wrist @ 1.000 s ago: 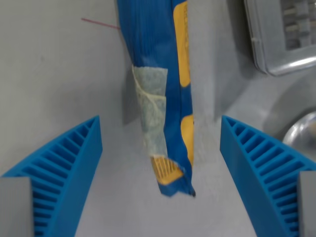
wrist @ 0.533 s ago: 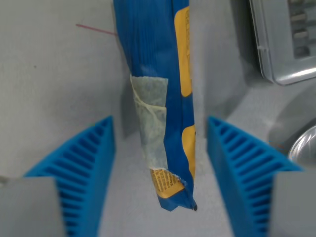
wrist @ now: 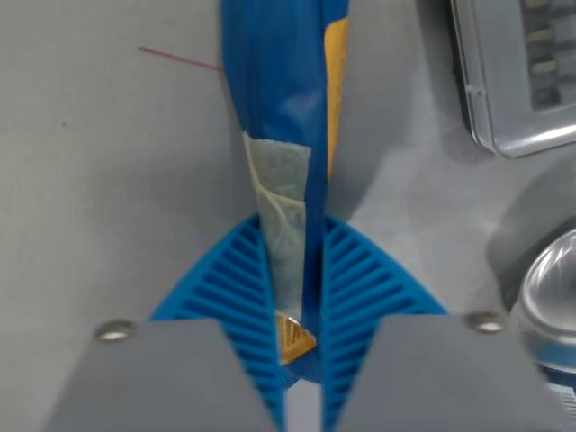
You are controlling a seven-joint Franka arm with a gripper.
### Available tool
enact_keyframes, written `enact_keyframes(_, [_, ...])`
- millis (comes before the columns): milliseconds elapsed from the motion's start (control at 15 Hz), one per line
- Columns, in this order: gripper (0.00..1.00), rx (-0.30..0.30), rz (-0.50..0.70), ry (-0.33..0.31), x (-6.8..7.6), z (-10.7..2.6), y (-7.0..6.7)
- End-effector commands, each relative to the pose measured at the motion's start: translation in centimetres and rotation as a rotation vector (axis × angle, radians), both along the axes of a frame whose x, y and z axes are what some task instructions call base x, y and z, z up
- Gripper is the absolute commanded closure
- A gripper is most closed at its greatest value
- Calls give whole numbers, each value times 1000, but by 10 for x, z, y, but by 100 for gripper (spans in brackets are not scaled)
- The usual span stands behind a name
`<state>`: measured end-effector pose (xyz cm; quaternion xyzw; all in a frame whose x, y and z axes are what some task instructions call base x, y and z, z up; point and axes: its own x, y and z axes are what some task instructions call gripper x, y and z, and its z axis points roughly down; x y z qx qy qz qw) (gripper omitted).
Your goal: Pick up the blue bag
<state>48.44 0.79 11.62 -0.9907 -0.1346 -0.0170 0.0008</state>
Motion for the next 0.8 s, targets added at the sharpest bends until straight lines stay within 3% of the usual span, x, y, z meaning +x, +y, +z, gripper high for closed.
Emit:
enact_keyframes(67, [100,-22,13,-69,-3,0,-1])
enact_keyframes(200, [100,-22,13,-69,-3,0,-1])
enact_keyframes(800, [100,-20,12,-28,-5,30,0])
